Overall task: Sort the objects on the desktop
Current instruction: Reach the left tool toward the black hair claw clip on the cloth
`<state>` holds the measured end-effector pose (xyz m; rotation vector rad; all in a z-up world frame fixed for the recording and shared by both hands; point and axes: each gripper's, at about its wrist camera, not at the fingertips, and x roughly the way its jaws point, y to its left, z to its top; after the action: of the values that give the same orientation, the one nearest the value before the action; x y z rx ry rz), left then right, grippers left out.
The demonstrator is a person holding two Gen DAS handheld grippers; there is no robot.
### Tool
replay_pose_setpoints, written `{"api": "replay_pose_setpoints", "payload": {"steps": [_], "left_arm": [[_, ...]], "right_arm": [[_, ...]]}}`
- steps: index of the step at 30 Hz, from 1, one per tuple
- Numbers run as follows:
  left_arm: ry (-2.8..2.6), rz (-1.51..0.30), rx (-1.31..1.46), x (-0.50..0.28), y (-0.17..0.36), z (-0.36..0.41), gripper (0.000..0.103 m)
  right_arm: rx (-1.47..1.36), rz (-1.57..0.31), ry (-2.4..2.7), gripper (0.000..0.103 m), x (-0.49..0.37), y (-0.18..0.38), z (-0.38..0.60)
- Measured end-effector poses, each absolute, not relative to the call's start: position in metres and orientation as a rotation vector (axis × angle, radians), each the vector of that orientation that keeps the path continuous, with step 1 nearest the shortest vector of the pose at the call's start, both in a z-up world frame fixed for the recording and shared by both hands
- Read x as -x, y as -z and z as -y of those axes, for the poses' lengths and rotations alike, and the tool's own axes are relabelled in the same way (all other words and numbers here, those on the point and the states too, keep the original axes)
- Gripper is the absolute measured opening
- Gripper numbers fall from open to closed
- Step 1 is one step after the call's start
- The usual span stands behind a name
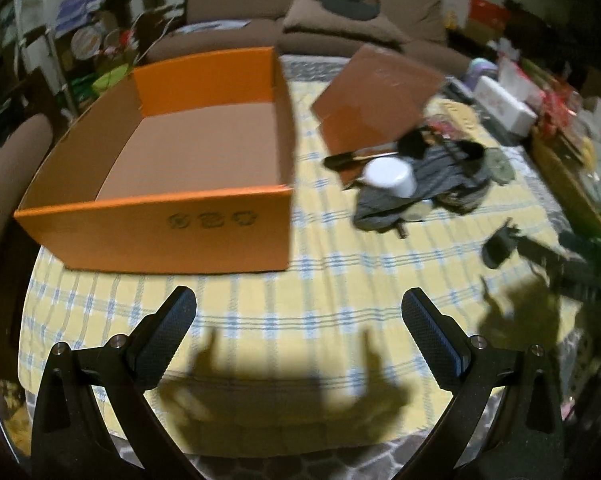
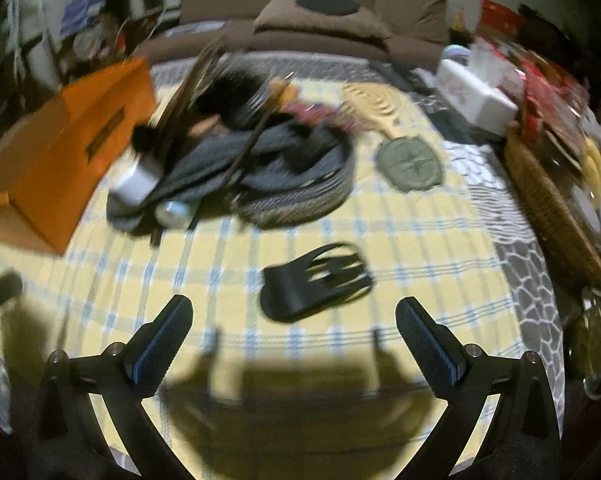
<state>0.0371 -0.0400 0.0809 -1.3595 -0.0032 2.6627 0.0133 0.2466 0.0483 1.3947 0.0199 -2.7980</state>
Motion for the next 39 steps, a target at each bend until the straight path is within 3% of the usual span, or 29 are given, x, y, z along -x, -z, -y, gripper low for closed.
{"api": "replay_pose_setpoints", "payload": {"steps": [4, 18, 24, 29, 33, 36, 39], "left_arm": [[-2.587, -0.022, 1.315, -0.043, -0.081, 0.012, 0.103], [-2.321, -0.226, 1.213, -0.011, -0.055, -0.125, 0.103], [-2.253, -0.311, 1.215, 0.01, -0.036, -0.161, 0.095], [-2.227, -0.336, 1.223, 0.018, -0.026, -0.174, 0.094], [-2.218, -0.363, 1.255, 0.024, -0.015, -0.182, 0.071], [-2.225, -0.362, 1.252, 0.025, -0.013, -0.183, 0.063], [-2.227, -0.351, 1.255, 0.025, -0.016, -0.181, 0.04]], "right_arm": [[-1.402, 0.18, 2.853, 0.103, -0.013, -0.053, -0.286], [-1.443, 0.489, 2.827, 0.101, -0.018, -0.049, -0.34], [-1.461, 0.555, 2.806, 0.1, -0.018, -0.048, -0.355], [-1.471, 0.544, 2.82, 0.099, -0.019, -0.049, -0.361], [-1.474, 0.535, 2.823, 0.099, -0.018, -0.048, -0.365], [-1.479, 0.515, 2.822, 0.098, -0.017, -0.048, -0.364], [-1.483, 0.472, 2.83, 0.097, -0.016, -0.046, -0.362]]}}
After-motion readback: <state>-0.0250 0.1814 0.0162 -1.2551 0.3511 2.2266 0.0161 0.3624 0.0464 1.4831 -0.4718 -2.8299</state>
